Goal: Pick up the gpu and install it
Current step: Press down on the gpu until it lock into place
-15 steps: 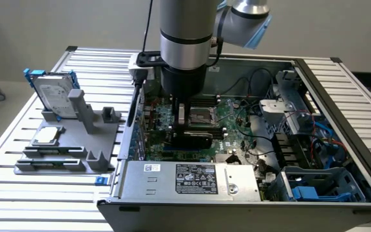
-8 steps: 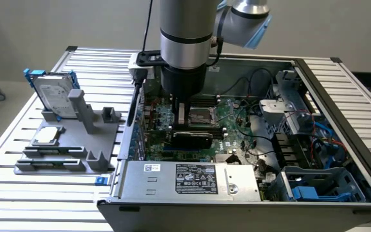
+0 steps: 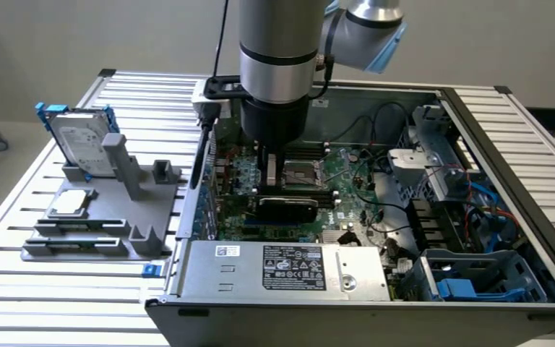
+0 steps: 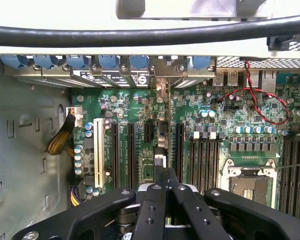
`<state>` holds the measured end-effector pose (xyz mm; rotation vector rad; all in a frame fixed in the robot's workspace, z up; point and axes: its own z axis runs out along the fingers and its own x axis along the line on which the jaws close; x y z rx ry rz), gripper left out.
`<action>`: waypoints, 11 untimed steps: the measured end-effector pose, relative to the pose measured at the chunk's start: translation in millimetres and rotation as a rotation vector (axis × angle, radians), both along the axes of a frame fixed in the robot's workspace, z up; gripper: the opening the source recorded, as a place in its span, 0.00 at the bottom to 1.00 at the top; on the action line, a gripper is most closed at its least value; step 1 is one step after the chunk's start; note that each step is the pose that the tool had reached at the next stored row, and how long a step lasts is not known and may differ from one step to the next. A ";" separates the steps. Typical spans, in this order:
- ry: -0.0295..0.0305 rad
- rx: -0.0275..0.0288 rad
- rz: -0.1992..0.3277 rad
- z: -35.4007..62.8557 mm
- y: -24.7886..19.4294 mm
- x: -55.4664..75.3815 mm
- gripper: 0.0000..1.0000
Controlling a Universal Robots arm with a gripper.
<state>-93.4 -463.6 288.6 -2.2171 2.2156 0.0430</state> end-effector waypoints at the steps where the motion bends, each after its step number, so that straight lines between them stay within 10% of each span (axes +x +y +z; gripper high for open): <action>1: 0.0000 0.0000 0.000 0.0 0.0 0.0 0.11; 11: -0.0007 0.0001 0.000 -6.8 6.7 -0.6 0.11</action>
